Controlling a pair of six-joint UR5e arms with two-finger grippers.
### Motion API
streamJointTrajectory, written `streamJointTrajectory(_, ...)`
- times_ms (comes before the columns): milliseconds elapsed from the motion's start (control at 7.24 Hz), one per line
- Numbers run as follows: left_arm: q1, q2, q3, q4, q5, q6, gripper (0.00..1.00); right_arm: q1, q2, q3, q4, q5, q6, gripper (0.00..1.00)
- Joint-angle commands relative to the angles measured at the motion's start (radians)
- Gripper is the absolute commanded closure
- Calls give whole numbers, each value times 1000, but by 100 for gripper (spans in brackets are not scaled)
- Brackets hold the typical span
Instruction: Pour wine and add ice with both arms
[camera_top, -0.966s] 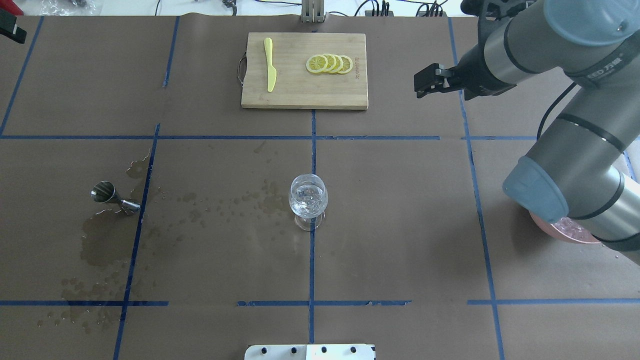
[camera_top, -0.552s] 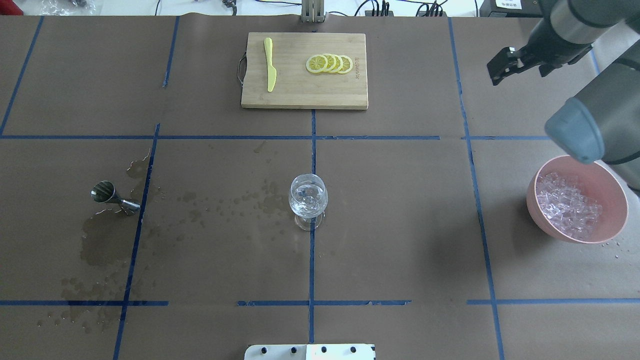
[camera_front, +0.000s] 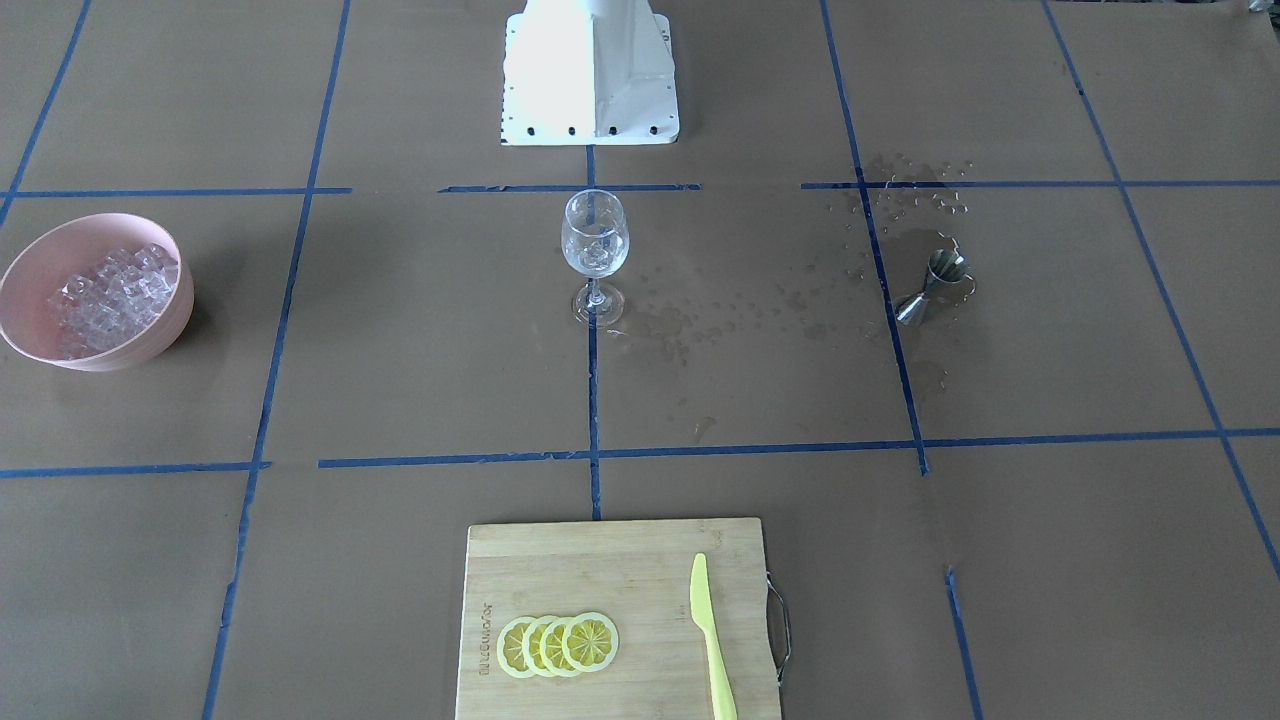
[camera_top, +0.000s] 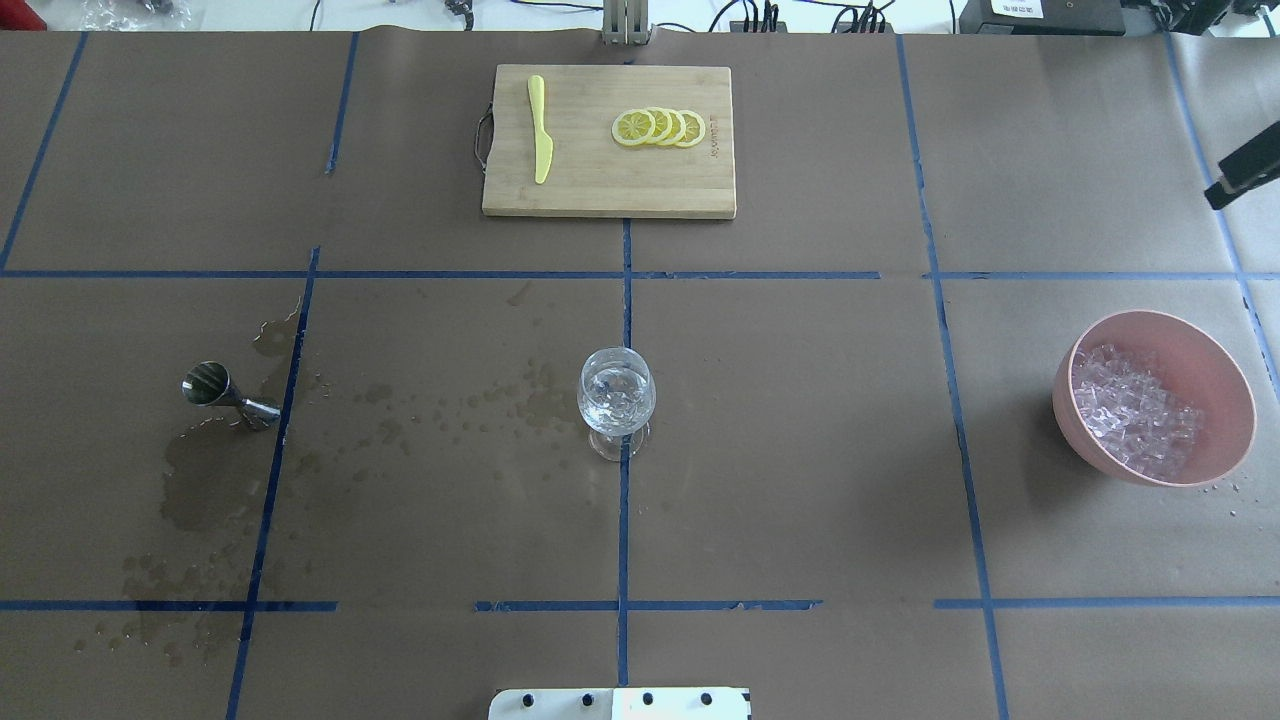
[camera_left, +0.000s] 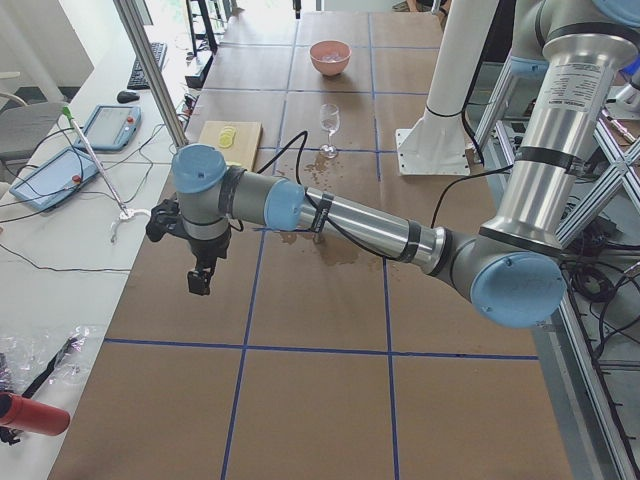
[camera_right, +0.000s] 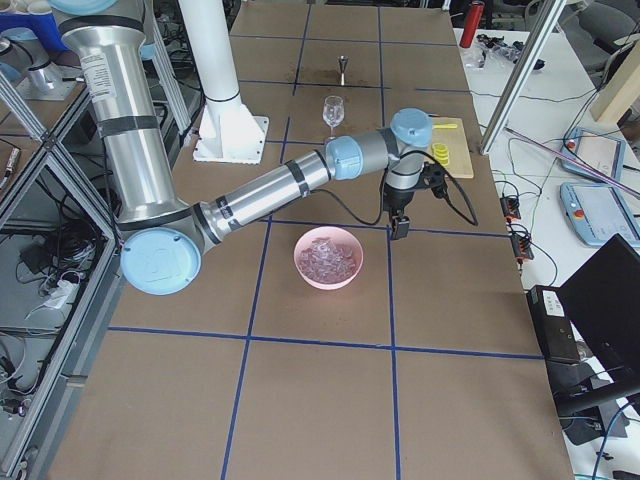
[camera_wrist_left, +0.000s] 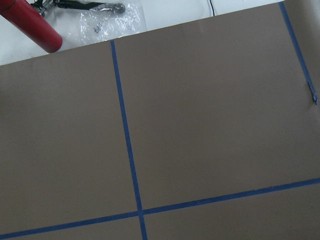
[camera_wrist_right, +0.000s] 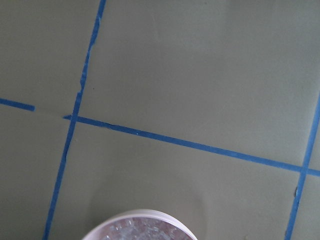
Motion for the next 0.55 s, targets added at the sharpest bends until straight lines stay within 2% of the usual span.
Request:
streamJointTrajectory(0, -33, 111, 21, -8, -10, 23, 0, 98, -118, 7, 4, 45, -90, 0)
streamJointTrajectory(276, -32, 182, 6, -6, -6, 16, 0, 98, -126, 2, 12, 17, -88, 0)
streamJointTrajectory(414, -32, 182, 5, -6, -7, 11, 0, 97, -137, -22, 15, 18, -78, 0)
